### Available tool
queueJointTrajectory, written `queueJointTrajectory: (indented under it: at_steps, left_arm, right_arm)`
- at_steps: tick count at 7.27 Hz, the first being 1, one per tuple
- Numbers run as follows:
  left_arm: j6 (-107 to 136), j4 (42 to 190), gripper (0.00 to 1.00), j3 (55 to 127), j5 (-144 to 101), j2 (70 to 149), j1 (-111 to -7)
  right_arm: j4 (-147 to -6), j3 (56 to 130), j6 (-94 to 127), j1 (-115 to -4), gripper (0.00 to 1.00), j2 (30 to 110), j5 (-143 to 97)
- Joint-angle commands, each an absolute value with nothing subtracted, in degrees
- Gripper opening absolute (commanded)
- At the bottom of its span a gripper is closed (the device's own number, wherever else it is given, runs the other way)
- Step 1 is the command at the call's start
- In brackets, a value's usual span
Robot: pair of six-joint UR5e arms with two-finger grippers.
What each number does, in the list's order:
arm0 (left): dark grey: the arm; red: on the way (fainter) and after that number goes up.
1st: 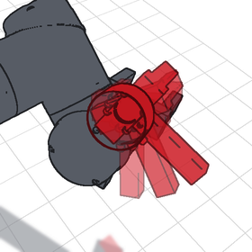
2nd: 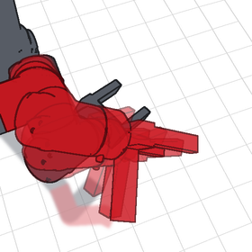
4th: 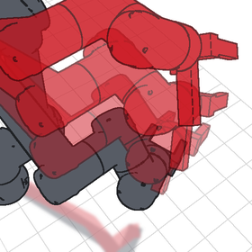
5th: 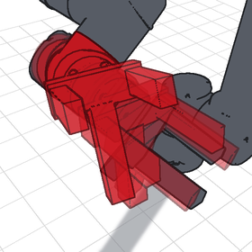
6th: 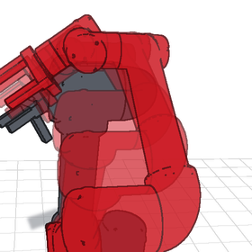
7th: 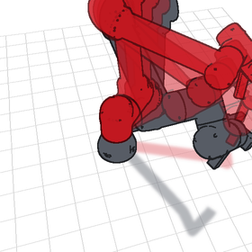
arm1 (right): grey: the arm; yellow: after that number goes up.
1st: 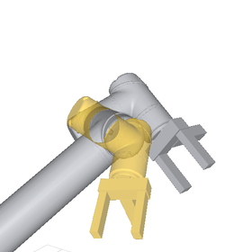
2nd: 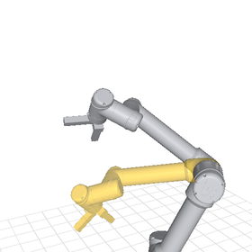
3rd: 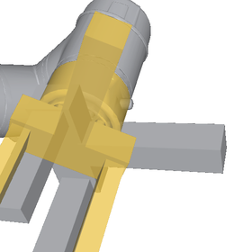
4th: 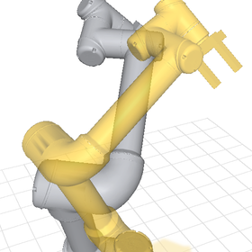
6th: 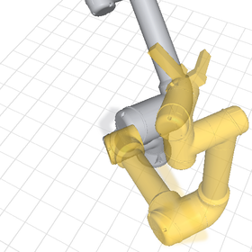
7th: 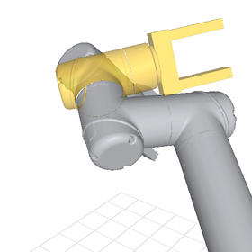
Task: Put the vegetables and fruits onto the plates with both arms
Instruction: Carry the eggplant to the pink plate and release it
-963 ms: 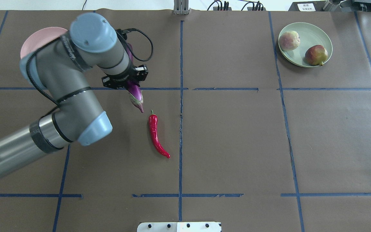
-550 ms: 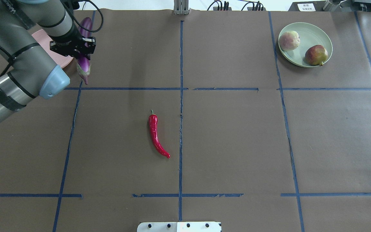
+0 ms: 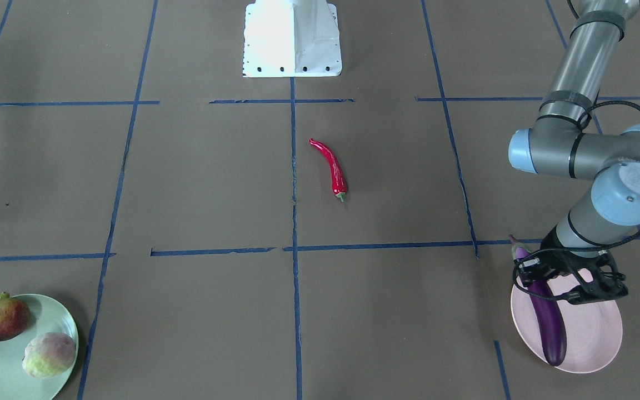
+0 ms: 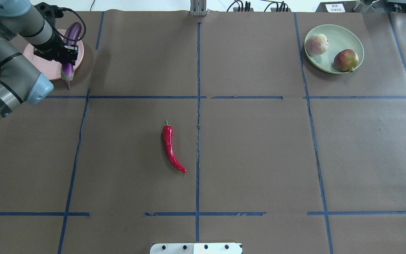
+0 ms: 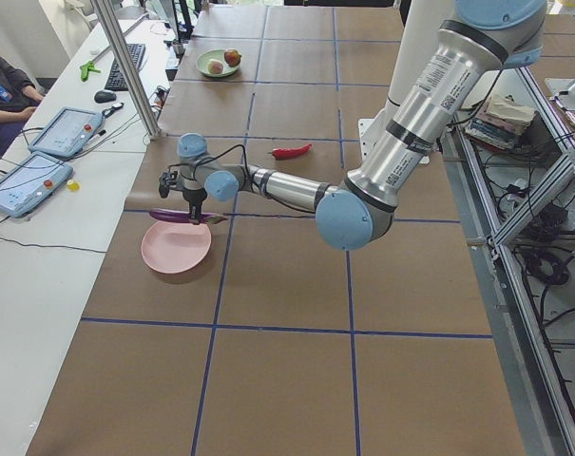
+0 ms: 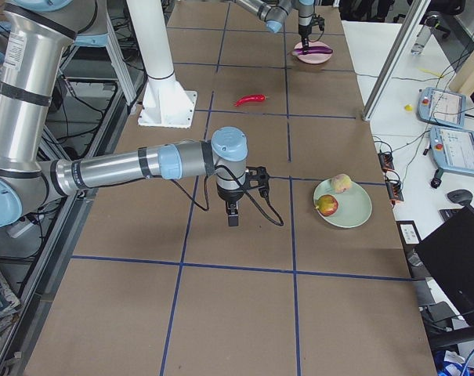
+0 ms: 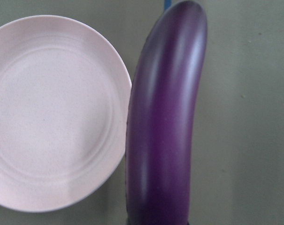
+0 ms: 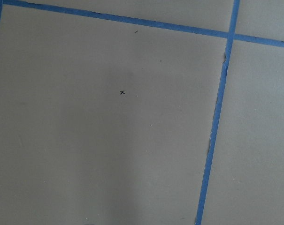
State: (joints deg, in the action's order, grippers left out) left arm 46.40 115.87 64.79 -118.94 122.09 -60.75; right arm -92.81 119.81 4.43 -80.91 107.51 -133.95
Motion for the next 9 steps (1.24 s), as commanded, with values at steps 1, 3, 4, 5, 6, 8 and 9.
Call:
queueJointTrajectory:
  at_steps: [1, 3, 4, 5, 6, 8, 9]
  left_arm:
    - [43.8, 117.5, 0.17, 60.2, -120.2, 122.5, -63.3]
    - [43.8, 117.3, 1.0, 61.0, -120.7, 123.8, -62.8]
    - [43.8, 116.9, 1.0, 62.5, -124.9, 123.8, -62.8]
    - [44.1, 116.2, 1.0, 65.4, -127.8, 123.2, -63.2]
    - [44.9, 111.8, 1.0, 69.7, -127.7, 123.2, -63.2]
    - [53.7, 101.9, 1.0, 82.8, -127.2, 123.0, -58.8]
    - [59.5, 97.5, 1.0, 88.4, -124.3, 122.7, -53.2]
  right_arm:
    - [-92.8, 119.7, 4.3, -80.9, 1.0, 107.4, -133.7]
    - [-92.6, 119.7, 4.3, -80.9, 1.0, 107.3, -133.6]
    - [-92.5, 119.7, 4.4, -80.9, 1.0, 107.3, -133.5]
    - [-92.5, 119.7, 4.4, -80.9, 1.0, 107.3, -133.6]
    - [-92.5, 119.6, 4.6, -80.9, 1.0, 107.3, -133.6]
    - [-92.5, 119.6, 4.7, -80.9, 1.0, 107.3, -133.6]
    - [-92.4, 119.4, 4.8, -80.9, 1.0, 107.3, -133.6]
